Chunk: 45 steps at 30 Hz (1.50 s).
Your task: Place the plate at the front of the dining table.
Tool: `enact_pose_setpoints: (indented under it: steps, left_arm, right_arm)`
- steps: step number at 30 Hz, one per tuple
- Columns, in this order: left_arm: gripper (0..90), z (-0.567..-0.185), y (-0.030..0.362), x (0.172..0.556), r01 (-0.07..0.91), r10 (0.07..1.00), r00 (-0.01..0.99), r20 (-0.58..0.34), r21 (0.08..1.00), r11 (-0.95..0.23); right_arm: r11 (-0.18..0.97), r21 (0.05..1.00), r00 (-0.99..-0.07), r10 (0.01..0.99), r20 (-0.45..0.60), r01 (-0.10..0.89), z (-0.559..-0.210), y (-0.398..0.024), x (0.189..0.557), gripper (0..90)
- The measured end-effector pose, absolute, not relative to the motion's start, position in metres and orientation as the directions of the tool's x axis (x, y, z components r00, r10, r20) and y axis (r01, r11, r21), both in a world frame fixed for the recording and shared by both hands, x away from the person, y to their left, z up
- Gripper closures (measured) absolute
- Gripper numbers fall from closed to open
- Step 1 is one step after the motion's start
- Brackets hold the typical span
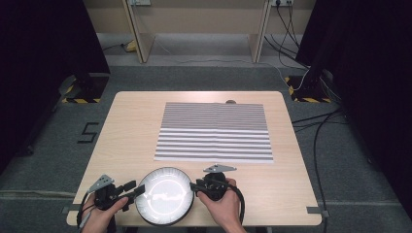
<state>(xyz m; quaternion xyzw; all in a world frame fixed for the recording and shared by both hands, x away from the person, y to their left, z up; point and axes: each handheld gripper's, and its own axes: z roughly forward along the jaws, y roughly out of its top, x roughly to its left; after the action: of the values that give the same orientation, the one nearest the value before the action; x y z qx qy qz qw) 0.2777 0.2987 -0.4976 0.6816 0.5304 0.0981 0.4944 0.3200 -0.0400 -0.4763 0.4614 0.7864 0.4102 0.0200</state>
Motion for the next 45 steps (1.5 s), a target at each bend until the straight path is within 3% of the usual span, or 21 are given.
enact_pose_setpoints:
  steps: [6, 31, 45]
  left_arm:
    - [49.8, -0.498, 0.298, 0.276, 0.646, 0.836, 0.402, -0.373, 0.763, 0.029]
    - [70.5, -0.497, 0.292, 0.281, 0.689, 0.845, 0.430, -0.318, 0.720, -0.080]
    - [72.5, -0.497, 0.294, 0.281, 0.692, 0.842, 0.415, -0.345, 0.721, -0.046]
  right_arm:
    - [0.269, 0.634, -0.582, 0.732, 0.355, 0.725, -0.479, -0.032, 0.319, 75.2]
    - [0.343, 0.589, -0.588, 0.754, 0.291, 0.732, -0.465, -0.023, 0.325, 82.4]
    - [0.323, 0.596, -0.567, 0.775, 0.280, 0.735, -0.466, -0.014, 0.336, 83.2]
